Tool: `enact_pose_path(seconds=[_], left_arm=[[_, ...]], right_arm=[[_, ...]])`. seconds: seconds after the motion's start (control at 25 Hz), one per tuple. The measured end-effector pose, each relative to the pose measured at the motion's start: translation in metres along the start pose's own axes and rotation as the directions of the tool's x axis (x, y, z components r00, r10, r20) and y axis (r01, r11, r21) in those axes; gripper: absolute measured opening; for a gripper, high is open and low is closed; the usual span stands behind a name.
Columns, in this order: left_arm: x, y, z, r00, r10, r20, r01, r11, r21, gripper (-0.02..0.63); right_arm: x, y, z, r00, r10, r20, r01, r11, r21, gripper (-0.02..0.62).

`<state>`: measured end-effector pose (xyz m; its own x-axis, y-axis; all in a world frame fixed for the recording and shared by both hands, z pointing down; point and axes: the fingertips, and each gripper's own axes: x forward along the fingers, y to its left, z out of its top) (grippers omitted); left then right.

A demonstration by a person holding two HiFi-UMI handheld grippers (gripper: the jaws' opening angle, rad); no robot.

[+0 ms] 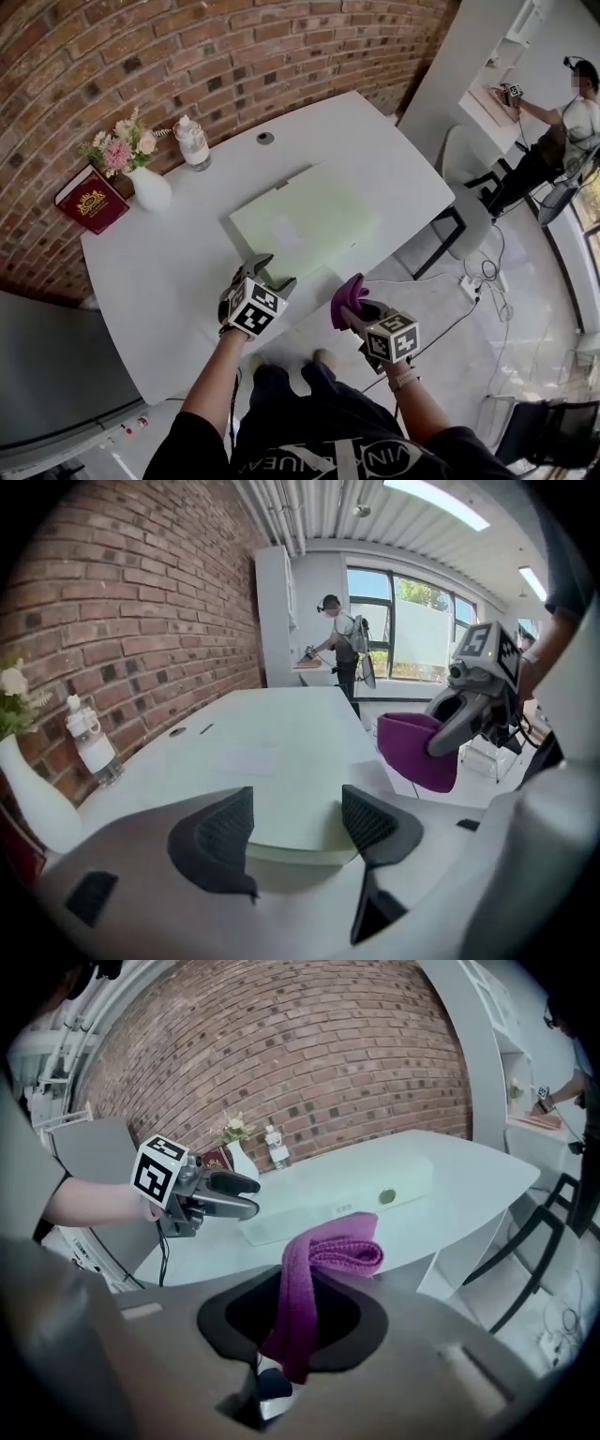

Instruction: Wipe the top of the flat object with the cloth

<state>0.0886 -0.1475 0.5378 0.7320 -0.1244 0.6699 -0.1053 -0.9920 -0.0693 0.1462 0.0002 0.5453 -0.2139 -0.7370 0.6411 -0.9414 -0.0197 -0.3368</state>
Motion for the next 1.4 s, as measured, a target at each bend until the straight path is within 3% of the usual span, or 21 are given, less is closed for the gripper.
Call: enact_pose_path(seconds=[0.12, 0.2, 0.28, 0.36, 0.44, 0.6, 0.68, 0.96, 1.2, 1.4], left_arm=[[-0.011, -0.001, -0.003, 0.999, 0.048, -0.004, -0.048, 0.999, 0.012, 0.284], [-0.021, 0.000, -0.011, 0.995, 0.100, 0.002, -0.100, 0.995, -0.026, 0.285], [-0.026, -0.003, -0.018, 0.992, 0.126, 0.019, -0.122, 0.980, -0.157, 0.285], [-0.023, -0.013, -0.027, 0.995, 0.100, 0.014, -0.092, 0.952, -0.294, 0.285], [-0.015, -0.022, -0.037, 0.997, 0.074, -0.038, -0.083, 0.933, -0.349, 0.285], [-0.002, -0.030, -0.048, 0.989, 0.082, -0.122, -0.119, 0.935, -0.334, 0.276], [-0.002, -0.031, -0.046, 0.986, 0.108, -0.124, -0.144, 0.933, -0.329, 0.157], [-0.005, -0.037, -0.044, 0.978, 0.158, -0.133, -0.195, 0.919, -0.342, 0.077], [-0.011, -0.065, -0.053, 0.990, 0.087, -0.112, -0.126, 0.906, -0.405, 0.055], [-0.019, -0.087, -0.058, 0.993, 0.078, -0.088, -0.108, 0.901, -0.420, 0.048]], right_arm=[[-0.012, -0.013, -0.011, 1.000, 0.003, -0.009, -0.003, 1.000, 0.013, 0.067], [-0.017, -0.023, -0.019, 1.000, -0.001, -0.016, 0.001, 1.000, 0.025, 0.067], [-0.021, -0.032, -0.026, 1.000, -0.006, -0.025, 0.007, 0.999, 0.039, 0.067], [-0.023, -0.037, -0.031, 1.000, -0.007, -0.028, 0.009, 0.998, 0.058, 0.067], [-0.024, -0.037, -0.032, 1.000, 0.001, -0.023, 0.001, 0.997, 0.072, 0.067], [-0.025, -0.033, -0.032, 1.000, 0.023, -0.015, -0.022, 0.998, 0.065, 0.067], [-0.026, -0.033, -0.034, 1.000, 0.027, -0.014, -0.026, 0.997, 0.068, 0.067], [-0.032, -0.036, -0.046, 0.999, 0.041, -0.035, -0.038, 0.997, 0.067, 0.067], [-0.036, -0.040, -0.047, 0.998, 0.060, -0.037, -0.058, 0.997, 0.050, 0.067], [-0.034, -0.036, -0.049, 0.995, 0.092, -0.042, -0.091, 0.995, 0.032, 0.067]])
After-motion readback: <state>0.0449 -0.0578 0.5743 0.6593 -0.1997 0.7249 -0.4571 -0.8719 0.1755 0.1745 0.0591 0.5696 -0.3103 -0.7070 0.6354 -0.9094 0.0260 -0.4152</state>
